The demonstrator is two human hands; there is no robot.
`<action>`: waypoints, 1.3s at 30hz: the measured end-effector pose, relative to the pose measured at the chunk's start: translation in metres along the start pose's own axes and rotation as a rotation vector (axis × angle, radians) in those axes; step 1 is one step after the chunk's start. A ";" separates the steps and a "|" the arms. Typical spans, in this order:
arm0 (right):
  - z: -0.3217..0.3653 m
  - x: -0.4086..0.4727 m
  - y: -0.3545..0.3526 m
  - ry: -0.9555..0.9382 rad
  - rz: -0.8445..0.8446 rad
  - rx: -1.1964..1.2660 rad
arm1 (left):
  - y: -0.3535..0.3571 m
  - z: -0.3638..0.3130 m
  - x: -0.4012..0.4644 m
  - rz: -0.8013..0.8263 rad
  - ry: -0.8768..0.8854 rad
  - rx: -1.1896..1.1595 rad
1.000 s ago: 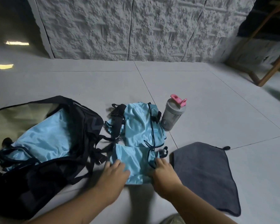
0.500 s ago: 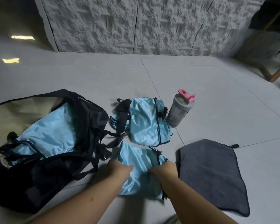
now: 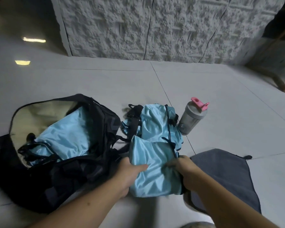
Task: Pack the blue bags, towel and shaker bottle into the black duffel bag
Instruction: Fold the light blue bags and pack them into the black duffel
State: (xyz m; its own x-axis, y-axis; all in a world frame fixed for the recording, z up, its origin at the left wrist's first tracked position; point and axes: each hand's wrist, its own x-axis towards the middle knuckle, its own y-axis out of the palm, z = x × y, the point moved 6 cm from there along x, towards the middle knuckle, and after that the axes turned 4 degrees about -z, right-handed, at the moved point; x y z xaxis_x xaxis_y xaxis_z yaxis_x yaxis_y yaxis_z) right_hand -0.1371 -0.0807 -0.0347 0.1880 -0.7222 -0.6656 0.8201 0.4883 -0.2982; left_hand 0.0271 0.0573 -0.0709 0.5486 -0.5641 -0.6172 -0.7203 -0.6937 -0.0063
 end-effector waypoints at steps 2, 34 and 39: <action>0.024 -0.005 -0.002 -0.059 0.012 0.045 | -0.005 -0.023 -0.007 0.010 0.071 -0.028; 0.213 -0.062 0.313 -0.747 0.046 -0.923 | -0.241 -0.071 0.007 -0.539 -0.087 -0.475; 0.197 -0.047 0.323 -0.731 0.045 -1.062 | -0.249 -0.085 -0.009 -0.753 0.015 -0.046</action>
State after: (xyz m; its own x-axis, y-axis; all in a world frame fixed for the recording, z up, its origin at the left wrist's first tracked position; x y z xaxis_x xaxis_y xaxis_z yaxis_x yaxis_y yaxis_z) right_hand 0.2254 0.0149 0.0350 0.7312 -0.6294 -0.2632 0.0397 0.4243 -0.9046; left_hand 0.2379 0.1973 0.0028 0.8917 0.0643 -0.4480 -0.1298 -0.9119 -0.3893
